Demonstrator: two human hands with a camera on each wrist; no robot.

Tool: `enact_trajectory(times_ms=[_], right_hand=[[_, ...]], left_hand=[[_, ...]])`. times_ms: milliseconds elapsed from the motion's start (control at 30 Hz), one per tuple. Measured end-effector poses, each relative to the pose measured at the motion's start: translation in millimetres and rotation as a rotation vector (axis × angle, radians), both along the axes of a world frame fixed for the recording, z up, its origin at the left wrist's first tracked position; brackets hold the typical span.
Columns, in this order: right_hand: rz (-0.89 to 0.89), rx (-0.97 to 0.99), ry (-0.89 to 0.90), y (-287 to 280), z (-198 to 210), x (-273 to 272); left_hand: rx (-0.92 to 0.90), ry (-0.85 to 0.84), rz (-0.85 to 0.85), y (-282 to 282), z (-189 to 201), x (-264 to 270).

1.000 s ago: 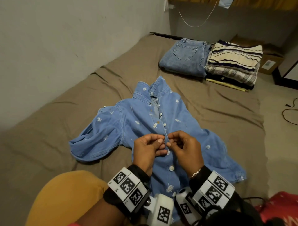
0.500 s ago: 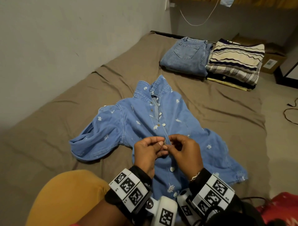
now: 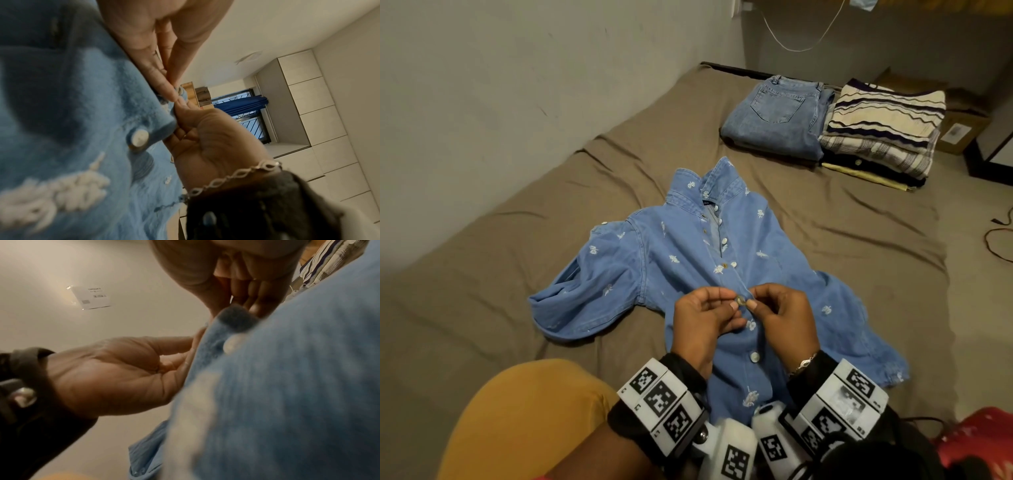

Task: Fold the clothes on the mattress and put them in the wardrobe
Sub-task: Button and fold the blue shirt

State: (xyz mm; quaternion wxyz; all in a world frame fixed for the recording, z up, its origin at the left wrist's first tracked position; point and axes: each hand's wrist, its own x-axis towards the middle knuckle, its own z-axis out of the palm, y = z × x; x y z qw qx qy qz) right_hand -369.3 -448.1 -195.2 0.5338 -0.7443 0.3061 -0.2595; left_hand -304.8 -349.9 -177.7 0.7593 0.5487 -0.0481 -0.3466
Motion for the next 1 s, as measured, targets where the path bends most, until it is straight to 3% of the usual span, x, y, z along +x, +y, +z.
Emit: enact_trajectory(times_ms=[133,300,500,633,800,1000], right_hand=[[0.033,0.101,-0.012,0,3,1],[0.117,0.466,-0.051,-5,12,-4],[0.108,0.122,0.067,-3,9,2],[0.087,0.1,0.08,0,10,1],[0.013,-0.279,0.174,5,16,0],[0.067,-0.108,0.1,7,18,2]], left_hand=[[0.005,-0.046,0.025,-1,0,0],[0.022,-0.106,0.035,-2,1,1],[0.08,-0.114,0.039,-3,0,-5],[0.132,-0.086,0.058,-1,-2,-3],[0.163,-0.133,0.078,0,-2,-4],[0.133,-0.095,0.073,0,-3,-6]])
